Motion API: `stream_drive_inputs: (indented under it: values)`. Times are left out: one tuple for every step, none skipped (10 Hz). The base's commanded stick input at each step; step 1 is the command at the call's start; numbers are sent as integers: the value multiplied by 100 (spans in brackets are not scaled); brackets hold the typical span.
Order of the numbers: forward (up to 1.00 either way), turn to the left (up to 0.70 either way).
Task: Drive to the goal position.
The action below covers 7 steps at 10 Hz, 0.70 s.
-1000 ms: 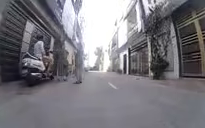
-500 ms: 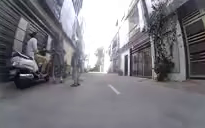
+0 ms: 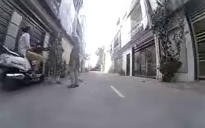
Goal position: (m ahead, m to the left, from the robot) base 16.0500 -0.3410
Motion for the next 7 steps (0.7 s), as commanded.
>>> stream_drive_inputs:
  values:
    - [85,0]
    - [85,0]
    - [85,0]
    - [85,0]
    - [85,0]
    - [85,0]
    - [85,0]
